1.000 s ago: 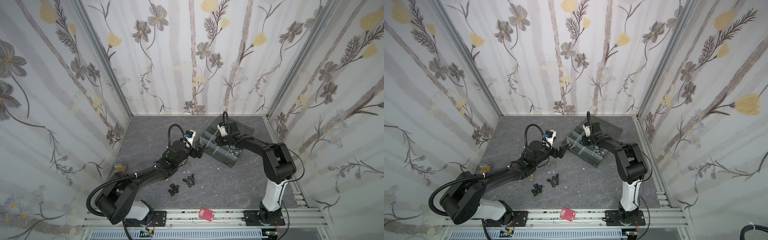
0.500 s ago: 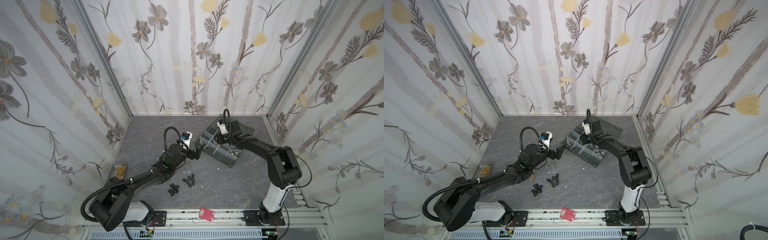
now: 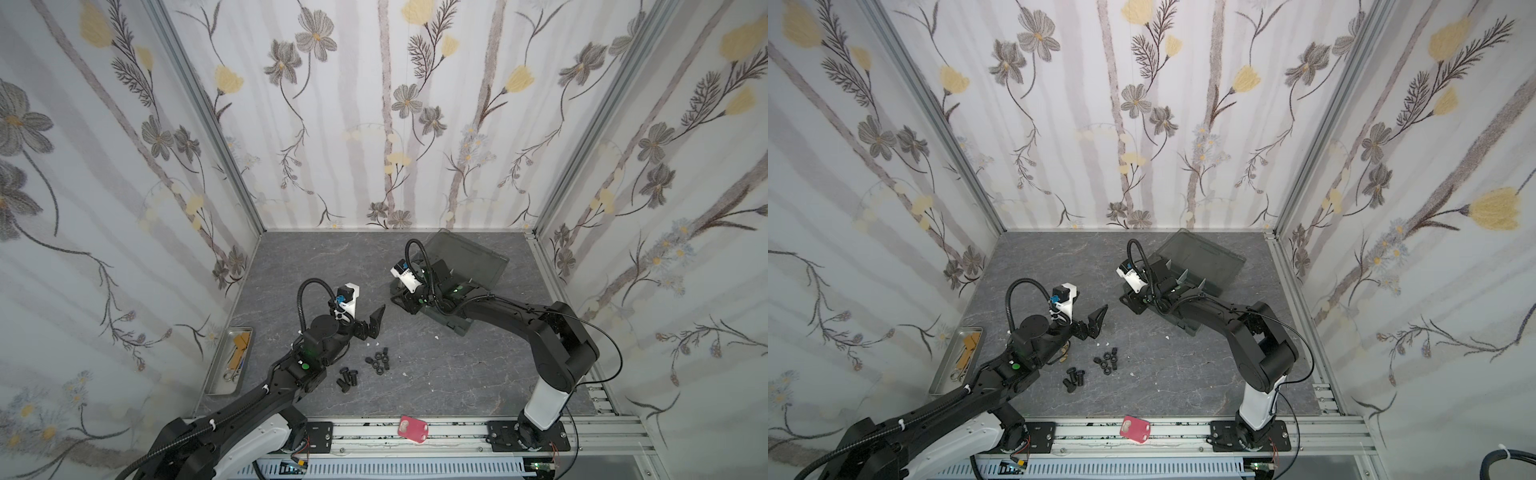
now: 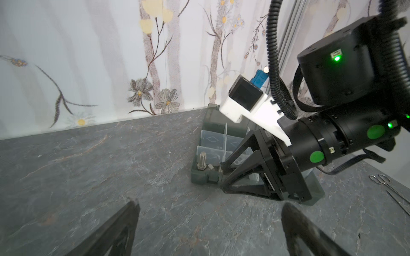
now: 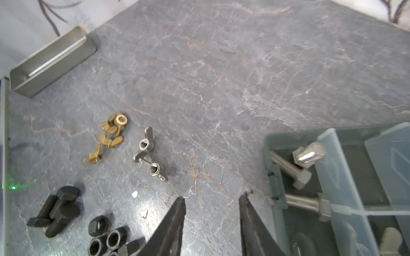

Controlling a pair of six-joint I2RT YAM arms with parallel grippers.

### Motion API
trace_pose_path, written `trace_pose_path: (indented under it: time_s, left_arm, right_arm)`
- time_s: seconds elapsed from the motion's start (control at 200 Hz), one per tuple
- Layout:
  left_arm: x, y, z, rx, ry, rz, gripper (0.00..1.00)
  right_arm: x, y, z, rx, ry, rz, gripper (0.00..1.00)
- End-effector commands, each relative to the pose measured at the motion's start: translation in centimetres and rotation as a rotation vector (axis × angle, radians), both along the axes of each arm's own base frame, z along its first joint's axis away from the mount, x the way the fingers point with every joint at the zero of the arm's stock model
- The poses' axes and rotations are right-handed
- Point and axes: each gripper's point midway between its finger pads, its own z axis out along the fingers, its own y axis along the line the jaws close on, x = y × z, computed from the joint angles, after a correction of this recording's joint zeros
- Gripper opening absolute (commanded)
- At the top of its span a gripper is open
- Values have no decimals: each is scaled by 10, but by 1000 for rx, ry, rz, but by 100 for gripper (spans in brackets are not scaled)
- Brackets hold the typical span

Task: Sort the screws and nuts into containers
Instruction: Pick up the nut from the center of the table.

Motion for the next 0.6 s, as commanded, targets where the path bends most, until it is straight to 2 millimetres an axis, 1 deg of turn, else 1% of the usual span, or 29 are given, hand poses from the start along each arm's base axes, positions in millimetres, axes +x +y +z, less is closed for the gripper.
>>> trace_pose_path:
  time_s: [0.0,0.1,0.17,0.225,0.32,0.385,0.475,0.6]
  left_arm:
    - [-14,17,-24,16,70,31,100]
    - [-25,28,-29,-17,54,49,100]
    - [-30,32,-30,-48,29,49,100]
    - [-34,32,-30,-65,13,38,100]
    - [-39,32,-34,-86,-8,19,100]
    - [-41,34,-42,-93,-19,17,100]
    - [-42,32,-38,-89,-24,2,100]
    - [-46,30,-38,-94,-32,-19,100]
  right_arm:
    - [-2,11,-7,2,-37,74,43]
    - [-9,20,-25,-27,-28,128,45]
    - [-17,30,-35,-50,-26,186,46]
    - [-27,38,-39,-56,-39,240,49]
    - [-35,46,-41,-58,-81,283,54]
    - [-36,51,-44,-62,-98,308,57]
    - [-36,58,-51,-66,-100,339,66]
    - [-39,68,-68,-112,-97,392,67]
